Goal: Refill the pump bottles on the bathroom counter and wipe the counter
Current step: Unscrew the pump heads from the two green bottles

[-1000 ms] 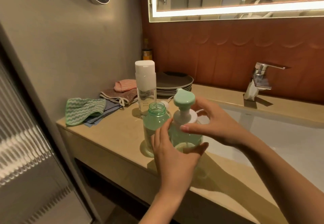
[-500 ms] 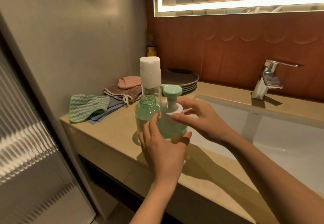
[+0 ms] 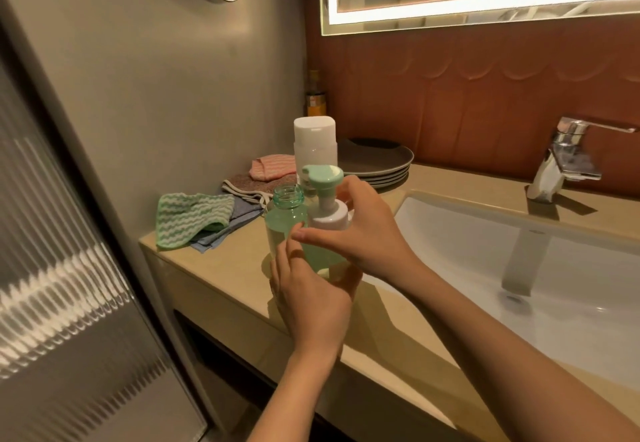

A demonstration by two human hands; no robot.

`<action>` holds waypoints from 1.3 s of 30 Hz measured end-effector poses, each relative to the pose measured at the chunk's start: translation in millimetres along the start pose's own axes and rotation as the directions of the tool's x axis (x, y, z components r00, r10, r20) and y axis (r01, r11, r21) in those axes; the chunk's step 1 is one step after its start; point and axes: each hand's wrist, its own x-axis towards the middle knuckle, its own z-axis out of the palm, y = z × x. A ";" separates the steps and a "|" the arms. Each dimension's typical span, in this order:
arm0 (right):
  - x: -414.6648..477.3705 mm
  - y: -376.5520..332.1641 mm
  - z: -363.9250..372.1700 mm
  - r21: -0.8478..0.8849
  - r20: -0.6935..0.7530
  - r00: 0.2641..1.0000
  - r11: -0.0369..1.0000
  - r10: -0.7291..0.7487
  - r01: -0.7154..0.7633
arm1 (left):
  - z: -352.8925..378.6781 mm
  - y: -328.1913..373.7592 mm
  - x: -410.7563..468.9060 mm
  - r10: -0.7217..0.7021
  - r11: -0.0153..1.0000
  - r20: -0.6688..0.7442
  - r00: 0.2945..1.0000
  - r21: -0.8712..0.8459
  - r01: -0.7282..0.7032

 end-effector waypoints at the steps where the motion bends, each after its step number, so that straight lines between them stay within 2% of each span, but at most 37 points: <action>1: 1.6 0.4 1.5 -0.017 -0.022 1.000 1.000 -0.005 0.005 | 0.3 -1.6 0.7 -0.002 1.000 0.005 1.000 -0.008 0.002; 4: 5.3 0.2 -4.4 -0.001 -0.015 1.000 1.000 -0.025 0.025 | -0.7 -5.7 3.5 0.004 1.000 0.030 1.000 0.006 -0.004; 10: 9.2 2.0 -22.7 0.104 0.253 0.964 0.993 -0.080 0.055 | -4.7 -2.4 2.7 0.085 0.996 0.021 0.996 0.027 -0.086; 12: 9.5 2.9 -14.9 0.083 0.248 0.965 0.994 -0.088 0.070 | -4.6 -4.1 2.2 0.083 0.996 0.018 0.996 0.027 -0.084; 15: 9.2 1.5 -9.4 0.021 0.142 0.986 0.996 -0.090 0.088 | -3.7 -4.6 3.2 0.048 0.999 0.035 0.998 0.023 -0.049; 19: 9.7 0.3 -18.0 0.081 0.055 0.993 0.992 -0.104 0.100 | -2.8 -5.2 2.7 0.029 0.999 0.036 0.999 0.033 -0.031; 27: 11.4 2.2 -32.6 0.152 0.198 0.966 0.979 -0.168 0.139 | -1.7 -6.6 1.6 0.016 1.000 0.032 0.999 0.025 -0.017; 35: 10.4 5.1 -40.3 0.351 0.342 0.924 0.935 -0.172 0.044 | -2.4 -6.0 0.4 0.006 1.000 0.041 0.999 0.014 -0.006; 37: 9.1 1.3 -36.4 0.327 0.344 0.929 0.945 -0.139 0.020 | -2.5 -6.5 0.1 0.014 1.000 0.042 0.999 0.023 -0.015; 39: 8.3 0.0 -26.1 0.198 0.259 0.962 0.979 -0.091 0.039 | -2.9 -7.1 0.3 0.017 0.999 0.047 0.999 0.030 -0.018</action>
